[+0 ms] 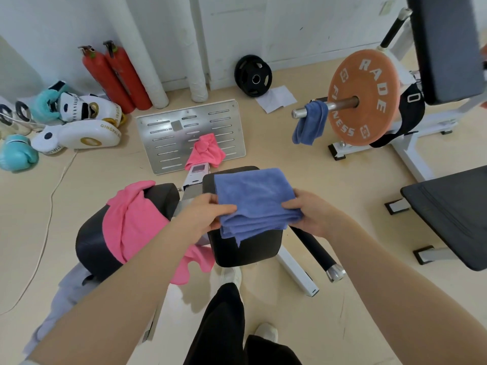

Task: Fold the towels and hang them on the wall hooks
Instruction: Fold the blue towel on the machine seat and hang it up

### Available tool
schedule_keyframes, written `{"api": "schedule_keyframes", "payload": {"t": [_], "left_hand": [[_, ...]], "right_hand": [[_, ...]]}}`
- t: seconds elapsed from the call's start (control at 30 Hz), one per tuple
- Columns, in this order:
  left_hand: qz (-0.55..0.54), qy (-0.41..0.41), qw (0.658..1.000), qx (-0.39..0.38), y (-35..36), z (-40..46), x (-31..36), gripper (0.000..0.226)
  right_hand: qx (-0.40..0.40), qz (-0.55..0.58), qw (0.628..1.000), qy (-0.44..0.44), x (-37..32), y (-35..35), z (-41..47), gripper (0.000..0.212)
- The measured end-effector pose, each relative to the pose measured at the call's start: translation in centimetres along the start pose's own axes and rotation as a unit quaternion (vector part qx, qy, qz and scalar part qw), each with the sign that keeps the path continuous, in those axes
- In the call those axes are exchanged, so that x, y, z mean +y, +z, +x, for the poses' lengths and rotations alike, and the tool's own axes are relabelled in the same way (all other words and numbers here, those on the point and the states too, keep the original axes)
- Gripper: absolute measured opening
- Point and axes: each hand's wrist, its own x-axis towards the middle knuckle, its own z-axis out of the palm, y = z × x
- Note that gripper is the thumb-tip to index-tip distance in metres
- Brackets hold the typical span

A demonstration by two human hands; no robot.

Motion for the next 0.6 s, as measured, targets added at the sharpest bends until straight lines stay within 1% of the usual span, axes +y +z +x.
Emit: {"api": "schedule_keyframes", "payload": {"t": [0.07,0.13,0.17,0.23,0.27,0.33,0.37,0.43,0.5,0.53,0.6], "left_hand": [[0.094,-0.01,0.995,-0.006,0.0,-0.1,-1.2,0.034],[0.224,-0.01,0.975,-0.008,0.1,0.1,-1.9,0.045],[0.266,-0.005,0.964,-0.004,0.3,0.1,-2.0,0.051],[0.286,0.019,0.957,0.036,0.8,0.1,-1.8,0.054],[0.263,0.033,0.961,0.074,1.0,0.1,-1.5,0.048],[0.209,0.066,0.964,0.147,1.4,0.3,-0.4,0.026],[0.194,0.077,0.962,0.174,1.5,0.4,0.2,0.025],[0.173,0.069,0.964,0.19,1.7,1.5,1.2,0.037],[0.125,0.036,0.972,0.193,1.9,2.8,1.8,0.051],[0.077,0.013,0.978,0.191,1.9,3.5,2.0,0.055],[-0.034,-0.033,0.982,0.185,1.8,4.3,2.5,0.053]], "right_hand": [[0.029,-0.146,0.988,0.036,0.6,-0.4,0.0,0.045],[0.055,-0.247,0.966,0.051,0.6,-0.2,-0.1,0.048],[0.064,-0.264,0.961,0.05,0.4,0.0,0.0,0.045],[0.101,-0.254,0.962,0.022,0.1,0.4,0.4,0.034],[0.137,-0.247,0.959,0.0,0.0,0.6,0.7,0.029],[0.211,-0.252,0.944,-0.04,-0.3,0.8,1.5,0.024],[0.228,-0.249,0.94,-0.047,-0.5,0.9,2.0,0.025],[0.226,-0.218,0.949,-0.031,-1.2,1.5,2.9,0.033],[0.217,-0.176,0.96,-0.001,-1.7,1.9,3.9,0.042],[0.216,-0.16,0.963,0.005,-1.8,2.1,4.3,0.044],[0.211,-0.165,0.964,-0.002,-1.6,2.3,4.9,0.047]]}}
